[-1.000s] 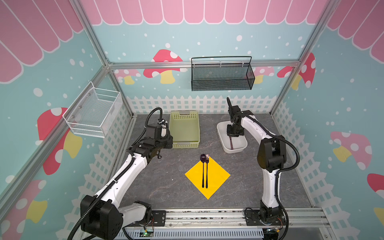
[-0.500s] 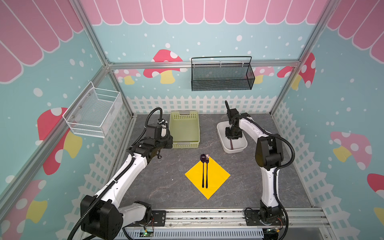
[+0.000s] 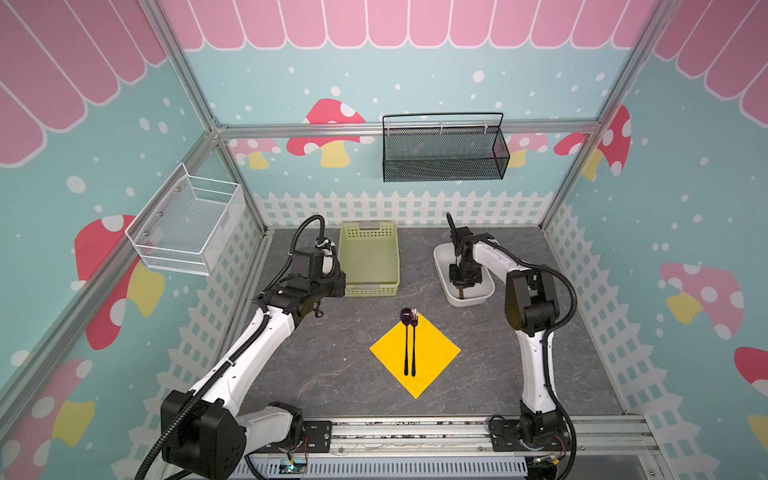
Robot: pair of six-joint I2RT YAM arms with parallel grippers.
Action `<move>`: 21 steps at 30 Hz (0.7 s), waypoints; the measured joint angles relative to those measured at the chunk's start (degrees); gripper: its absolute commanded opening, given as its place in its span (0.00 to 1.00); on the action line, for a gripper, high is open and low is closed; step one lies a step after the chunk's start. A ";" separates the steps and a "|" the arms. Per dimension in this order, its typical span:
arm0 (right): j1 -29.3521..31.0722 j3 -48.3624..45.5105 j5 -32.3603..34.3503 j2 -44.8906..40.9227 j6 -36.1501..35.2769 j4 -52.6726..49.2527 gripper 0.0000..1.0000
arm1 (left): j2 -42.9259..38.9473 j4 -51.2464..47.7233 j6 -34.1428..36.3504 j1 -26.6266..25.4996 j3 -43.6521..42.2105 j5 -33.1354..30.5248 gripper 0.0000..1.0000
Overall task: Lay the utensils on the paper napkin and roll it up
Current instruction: 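Close the right gripper on the knife handle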
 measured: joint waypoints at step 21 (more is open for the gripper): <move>-0.04 -0.37 -0.74 -1.11 0.33 0.72 0.03 | 0.00 0.00 0.00 0.00 0.00 0.02 0.29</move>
